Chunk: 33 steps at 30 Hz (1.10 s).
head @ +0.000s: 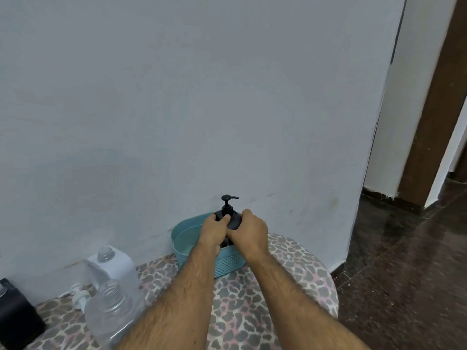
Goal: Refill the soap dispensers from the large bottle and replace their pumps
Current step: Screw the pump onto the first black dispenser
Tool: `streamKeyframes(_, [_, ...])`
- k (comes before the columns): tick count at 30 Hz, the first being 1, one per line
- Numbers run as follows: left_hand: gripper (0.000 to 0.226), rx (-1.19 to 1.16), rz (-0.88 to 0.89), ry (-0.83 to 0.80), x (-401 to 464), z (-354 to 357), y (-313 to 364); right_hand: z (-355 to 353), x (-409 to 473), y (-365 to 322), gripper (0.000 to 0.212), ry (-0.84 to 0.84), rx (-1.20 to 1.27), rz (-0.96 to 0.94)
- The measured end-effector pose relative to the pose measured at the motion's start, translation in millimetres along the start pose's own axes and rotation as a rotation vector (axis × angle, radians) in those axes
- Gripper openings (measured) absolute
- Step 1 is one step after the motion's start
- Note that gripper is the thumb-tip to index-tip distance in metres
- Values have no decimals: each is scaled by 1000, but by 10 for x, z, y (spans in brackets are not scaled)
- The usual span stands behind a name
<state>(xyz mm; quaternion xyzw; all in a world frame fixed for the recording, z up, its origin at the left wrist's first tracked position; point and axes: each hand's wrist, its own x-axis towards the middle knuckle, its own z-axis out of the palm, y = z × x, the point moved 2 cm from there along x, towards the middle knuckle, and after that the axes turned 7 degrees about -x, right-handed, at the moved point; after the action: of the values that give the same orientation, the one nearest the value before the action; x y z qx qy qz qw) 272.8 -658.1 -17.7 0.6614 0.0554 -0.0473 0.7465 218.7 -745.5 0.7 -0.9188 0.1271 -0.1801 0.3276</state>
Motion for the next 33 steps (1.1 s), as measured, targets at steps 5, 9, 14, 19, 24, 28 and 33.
streamKeyframes(5, [11,29,-52,38,60,-16,-39,-14,55,-31,25,-122,-206,-95])
streamKeyframes(9, [7,92,-53,41,90,-18,-51,-38,84,-75,22,-195,-285,-116])
streamKeyframes(14, [13,76,-99,2,49,-29,-39,-21,81,-47,22,-159,-465,-195])
streamKeyframes(19, [16,-5,-152,-31,15,-62,-17,-59,111,68,40,-149,-407,-177])
streamKeyframes(24, [17,-23,-151,-31,-7,-56,-13,-61,115,88,31,-151,-335,-136])
streamKeyframes(28, [15,16,-140,-23,-30,-56,1,-31,135,67,32,-156,-359,-98])
streamKeyframes(33, [11,106,-111,31,-56,-55,17,5,119,62,32,-152,-386,-79])
